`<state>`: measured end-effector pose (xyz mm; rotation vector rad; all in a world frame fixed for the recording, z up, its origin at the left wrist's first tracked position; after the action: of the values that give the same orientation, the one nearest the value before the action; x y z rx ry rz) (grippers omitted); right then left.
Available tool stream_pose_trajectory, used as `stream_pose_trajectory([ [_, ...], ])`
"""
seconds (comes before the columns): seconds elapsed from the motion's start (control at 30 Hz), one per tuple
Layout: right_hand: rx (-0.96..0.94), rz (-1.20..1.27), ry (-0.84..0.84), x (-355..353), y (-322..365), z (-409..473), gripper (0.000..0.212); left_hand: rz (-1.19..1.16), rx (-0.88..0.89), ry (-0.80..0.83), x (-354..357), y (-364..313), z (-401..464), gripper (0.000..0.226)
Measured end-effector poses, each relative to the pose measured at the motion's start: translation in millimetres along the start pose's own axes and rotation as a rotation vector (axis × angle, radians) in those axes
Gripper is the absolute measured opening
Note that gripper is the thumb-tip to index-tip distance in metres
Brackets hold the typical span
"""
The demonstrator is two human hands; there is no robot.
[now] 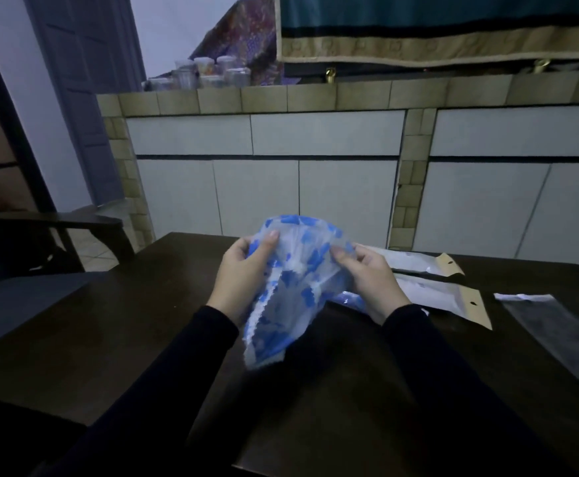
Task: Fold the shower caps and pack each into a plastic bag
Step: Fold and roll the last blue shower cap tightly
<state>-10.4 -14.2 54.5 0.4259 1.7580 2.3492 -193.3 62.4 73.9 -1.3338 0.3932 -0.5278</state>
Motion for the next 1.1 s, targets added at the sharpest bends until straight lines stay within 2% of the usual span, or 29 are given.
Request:
stream_pose_trajectory([
  [0.07, 0.031, 0.086, -0.065, -7.3, -5.2, -0.3, 0.025, -0.181, -0.134, 0.176, 12.1, 11.3, 3.0, 0.037],
  [0.13, 0.064, 0.173, -0.099, -14.0, -7.8, -2.8, 0.027, -0.363, -0.193, 0.353, 24.8, 12.8, -1.5, 0.038],
  [0.2, 0.13, 0.222, -0.054, -15.8, -14.3, -2.5, 0.029, -0.296, -0.149, 0.4, 24.7, 11.1, -1.8, 0.027],
  [0.27, 0.193, 0.225, -0.008, -13.4, -22.7, -2.7, 0.038, -0.193, -0.115, 0.302, 12.9, 12.9, 1.4, 0.007],
  [0.43, 0.239, 0.069, -0.031, -18.1, -35.0, -1.2, 0.029, -0.197, -0.048, 0.091, -19.6, 17.0, 2.7, 0.009],
  [0.47, 0.229, -0.044, -0.043, -24.3, -34.5, 0.8, 0.03, -0.056, -0.01, -0.002, -33.7, 13.3, 1.1, 0.008],
  [0.53, 0.199, -0.384, -0.042, -31.7, -27.4, 4.1, 0.022, 0.46, 0.041, -0.195, -58.1, -1.9, -4.6, 0.02],
  [0.57, 0.178, -0.496, -0.024, -28.9, -22.9, 4.3, 0.014, 0.632, 0.049, -0.257, -64.0, -7.9, -7.1, 0.025],
  [0.6, 0.149, -0.573, 0.009, -21.2, -17.3, 2.7, 0.014, 0.692, 0.063, -0.262, -63.1, -13.0, -9.3, 0.028],
  [0.7, -0.096, -0.72, 0.048, 3.2, 12.4, -3.5, 0.039, 0.695, 0.169, -0.093, -40.5, -19.7, -9.7, 0.025],
  [0.77, -0.23, -0.677, 0.091, 16.3, 31.6, -10.3, 0.04, 0.701, 0.227, 0.035, -24.2, -23.9, -11.3, 0.017],
  [0.83, -0.216, -0.629, 0.183, 27.3, 36.0, -12.7, 0.037, 0.547, 0.234, 0.158, -15.1, -25.9, -12.5, 0.004],
  [0.9, -0.131, -0.665, 0.23, 31.8, 30.2, -12.2, 0.04, 0.25, 0.167, 0.294, -7.7, -18.0, -12.0, 0.018],
  [0.97, -0.088, -0.73, 0.142, 23.7, 24.8, -9.8, 0.036, 0.076, 0.091, 0.41, -0.2, -8.1, -10.6, 0.038],
  [1.0, -0.075, -0.713, 0.073, 16.5, 23.4, -9.6, 0.032, 0.03, 0.062, 0.449, 2.3, -4.1, -10.7, 0.04],
  [1.1, -0.049, -0.544, -0.077, -5.6, 18.9, -10.3, 0.025, -0.007, -0.031, 0.484, 6.2, 6.4, -14.2, 0.023],
])
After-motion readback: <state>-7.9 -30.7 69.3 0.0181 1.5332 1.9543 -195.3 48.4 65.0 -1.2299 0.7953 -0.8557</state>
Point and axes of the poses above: each hand's wrist, its own z-axis towards the middle knuckle, its own x-axis out of the palm, y = z × x, the point moved 9 cm from there along z, towards the middle knuckle, and after that the axes turned 12 degrees about y, right-handed, at the moved point
